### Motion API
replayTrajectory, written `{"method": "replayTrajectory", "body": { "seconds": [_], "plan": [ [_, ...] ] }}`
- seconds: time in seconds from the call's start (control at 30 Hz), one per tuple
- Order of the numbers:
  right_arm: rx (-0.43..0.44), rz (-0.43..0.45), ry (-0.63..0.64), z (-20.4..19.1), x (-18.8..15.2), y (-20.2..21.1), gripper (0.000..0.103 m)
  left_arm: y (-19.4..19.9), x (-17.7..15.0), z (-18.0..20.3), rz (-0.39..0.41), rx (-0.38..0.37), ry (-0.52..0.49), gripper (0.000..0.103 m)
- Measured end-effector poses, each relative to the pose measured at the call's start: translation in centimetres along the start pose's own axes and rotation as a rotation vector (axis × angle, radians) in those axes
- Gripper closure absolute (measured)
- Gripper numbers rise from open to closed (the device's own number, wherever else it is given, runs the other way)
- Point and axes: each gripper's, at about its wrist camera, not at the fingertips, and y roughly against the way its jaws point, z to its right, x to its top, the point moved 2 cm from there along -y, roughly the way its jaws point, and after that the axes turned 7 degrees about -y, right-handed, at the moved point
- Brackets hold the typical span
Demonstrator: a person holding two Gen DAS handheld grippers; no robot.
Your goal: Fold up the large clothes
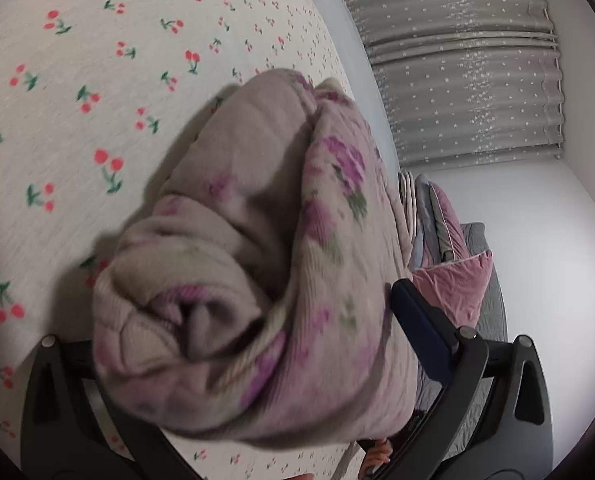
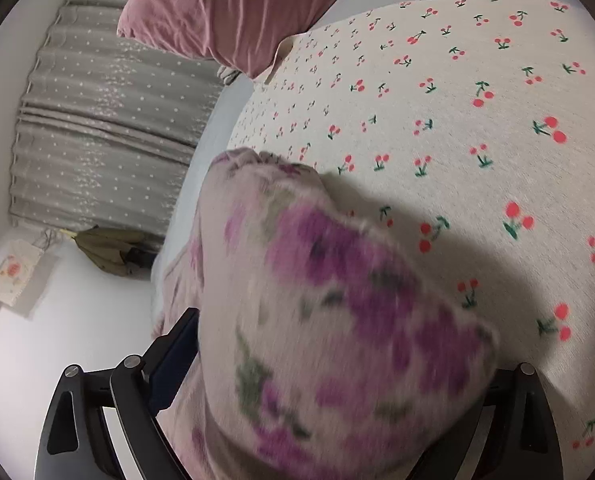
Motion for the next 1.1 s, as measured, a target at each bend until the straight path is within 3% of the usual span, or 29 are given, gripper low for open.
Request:
{"method": "replayTrajectory", "body": {
  "seconds": [0.13, 0.23, 0.3, 0.4, 0.47, 0.7, 0.93, 1.1],
  "plan": [
    [0.005, -0.017, -0.002, -0.3, 0.8, -0.9, 0.007, 0.0, 0.7, 0.0, 0.042, 0.006, 0.012, 0.002],
    [0.007, 0.003, 0.008, -0.6, 1.1, -0.9, 0.020, 0.0, 1.3, -0.3, 0.098, 0.025, 0.041, 0.027],
    [0.014, 0.013, -0.001, -0.7, 0.9, -0.7, 0.035, 0.3, 1.3, 0.0, 0.127, 0.021, 0.031, 0.040],
    [0.033, 0.044, 0.045, -1.8, 0.1, 0.9, 0.051, 1.0, 1.6, 1.8, 0.169, 0.017, -0.050, 0.051],
    [0.051, 0.068, 0.110, -3.2, -0.5, 1.9, 0.055, 2.0, 2.0, 3.6, 0.194, -0.010, -0.120, 0.055],
    [0.188, 0.099, 0.245, -9.8, -2.9, 3.4, 0.060, 5.6, 4.5, 6.4, 0.281, -0.069, -0.269, 0.058],
    [0.270, 0.037, 0.405, -20.1, -9.0, 0.4, 0.061, 13.4, 8.3, 6.0, 0.541, -0.002, -0.358, 0.059],
    [0.379, -0.050, 0.537, -26.9, -16.4, -3.3, 0.061, 20.7, 9.9, 3.3, 0.744, 0.076, -0.400, 0.058]
  ]
}}
